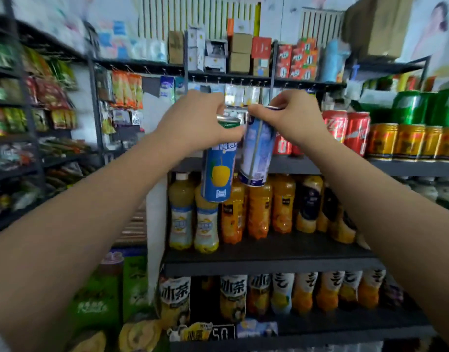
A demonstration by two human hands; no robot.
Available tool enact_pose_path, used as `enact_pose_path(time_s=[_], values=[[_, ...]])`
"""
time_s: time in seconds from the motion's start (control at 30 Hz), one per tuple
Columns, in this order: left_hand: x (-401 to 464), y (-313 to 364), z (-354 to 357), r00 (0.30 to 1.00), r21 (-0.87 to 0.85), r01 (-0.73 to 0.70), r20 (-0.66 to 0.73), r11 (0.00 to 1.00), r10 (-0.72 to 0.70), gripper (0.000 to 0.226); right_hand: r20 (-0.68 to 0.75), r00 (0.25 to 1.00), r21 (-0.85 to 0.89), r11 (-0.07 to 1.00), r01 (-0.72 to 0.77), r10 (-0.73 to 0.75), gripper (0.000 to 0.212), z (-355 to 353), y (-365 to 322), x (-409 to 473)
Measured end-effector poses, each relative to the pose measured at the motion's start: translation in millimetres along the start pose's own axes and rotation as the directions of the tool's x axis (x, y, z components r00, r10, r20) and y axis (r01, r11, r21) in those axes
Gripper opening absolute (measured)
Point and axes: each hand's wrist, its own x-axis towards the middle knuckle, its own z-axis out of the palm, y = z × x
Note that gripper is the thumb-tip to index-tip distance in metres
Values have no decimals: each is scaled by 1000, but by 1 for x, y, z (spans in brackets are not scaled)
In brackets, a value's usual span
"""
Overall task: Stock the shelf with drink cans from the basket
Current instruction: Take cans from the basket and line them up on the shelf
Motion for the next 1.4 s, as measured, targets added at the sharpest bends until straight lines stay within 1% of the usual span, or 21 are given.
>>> enact_pose_path(time_s=[0.07,0.2,0.3,0.37,0.47,0.53,0.6,0.7,0.8,0.87,0.9,0.93,0.97,1.0,1.03,1.1,1.2,1.27,1.4], values=[[21,-11,-8,999,38,9,-36,999,-8,50,-11,1000,13,1000,-21,21,60,13,-11,20],[59,-44,-16,997,99,0,-72,995,7,52,-6,998,-11,998,-55,55,61,45,-27,53],[84,-75,-12,998,217,-31,-51,976,43,51,-50,998,-64,997,-50,47,62,70,-32,79],[98,-99,2,999,261,-38,-25,965,46,49,-45,997,-128,990,-66,61,62,90,-30,94],[116,-131,27,1000,189,-1,-11,982,3,48,-20,991,-227,965,-135,134,63,120,-23,109],[126,-145,40,999,109,36,-10,993,-35,53,-50,980,-236,951,-201,195,64,135,-17,114],[135,-153,53,999,63,49,-7,997,-48,60,-87,971,-222,946,-235,220,59,146,-12,117],[138,-159,72,995,72,59,-83,996,-53,67,-93,971,-229,944,-237,221,55,156,-8,118],[131,-161,80,988,52,66,-141,996,-58,76,-41,968,-237,939,-249,247,58,154,-7,118],[121,-164,83,989,-38,107,-103,993,-111,84,37,956,-245,930,-275,292,55,149,-8,113],[116,-166,87,988,-111,145,-39,983,-150,87,99,940,-228,927,-299,327,48,147,-8,109],[109,-168,92,982,-183,190,54,965,-183,86,175,914,-195,923,-333,366,39,147,-5,103],[102,-170,98,969,-234,230,149,945,-199,82,246,880,-161,912,-376,406,30,148,-1,98],[97,-172,103,956,-247,251,214,936,-200,75,295,850,-139,899,-415,437,24,149,3,93],[94,-172,108,951,-235,256,236,938,-200,69,309,837,-133,892,-433,452,21,151,6,90],[94,-172,113,958,-180,242,198,954,-206,69,266,853,-146,893,-425,450,22,156,9,87],[103,-171,122,962,-63,251,129,966,-242,87,204,880,-201,898,-392,430,34,165,9,91],[112,-172,132,950,-25,295,115,955,-290,91,209,877,-238,892,-384,433,36,171,11,97],[131,-174,144,916,-9,380,146,925,-375,93,257,858,-338,873,-351,445,33,183,23,118]])
